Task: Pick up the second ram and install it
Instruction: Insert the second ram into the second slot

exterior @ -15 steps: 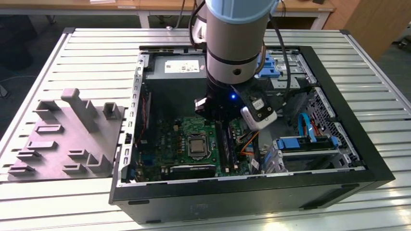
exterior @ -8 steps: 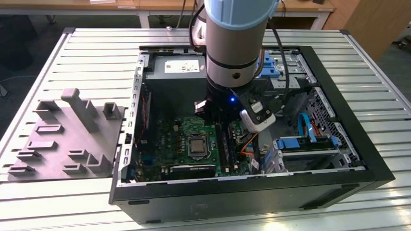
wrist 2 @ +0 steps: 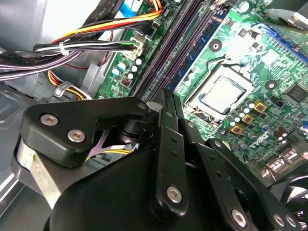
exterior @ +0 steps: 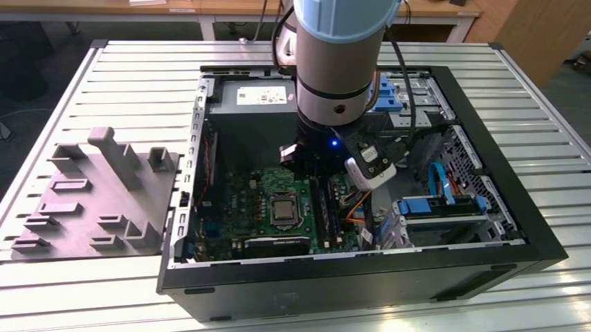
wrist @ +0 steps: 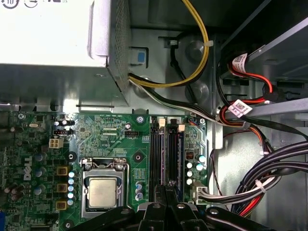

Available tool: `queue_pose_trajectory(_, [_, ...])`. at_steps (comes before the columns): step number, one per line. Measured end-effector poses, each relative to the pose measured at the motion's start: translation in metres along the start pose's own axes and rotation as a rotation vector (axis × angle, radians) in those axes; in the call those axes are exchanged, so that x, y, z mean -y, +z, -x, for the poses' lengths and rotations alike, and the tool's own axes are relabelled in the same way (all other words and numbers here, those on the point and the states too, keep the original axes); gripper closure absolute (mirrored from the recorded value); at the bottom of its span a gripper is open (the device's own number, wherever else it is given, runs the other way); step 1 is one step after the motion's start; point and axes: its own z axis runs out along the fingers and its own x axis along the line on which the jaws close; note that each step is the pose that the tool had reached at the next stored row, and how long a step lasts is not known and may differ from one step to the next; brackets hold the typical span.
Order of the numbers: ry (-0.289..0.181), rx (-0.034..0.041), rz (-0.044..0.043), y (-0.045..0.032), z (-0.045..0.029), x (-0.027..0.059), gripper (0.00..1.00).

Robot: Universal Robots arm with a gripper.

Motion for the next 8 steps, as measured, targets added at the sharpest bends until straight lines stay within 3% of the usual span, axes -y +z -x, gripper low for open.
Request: queue_pose_trajectory(8, [0.001,0.0000,0.0104,0.0015,-0.0001,0.0003,0.89])
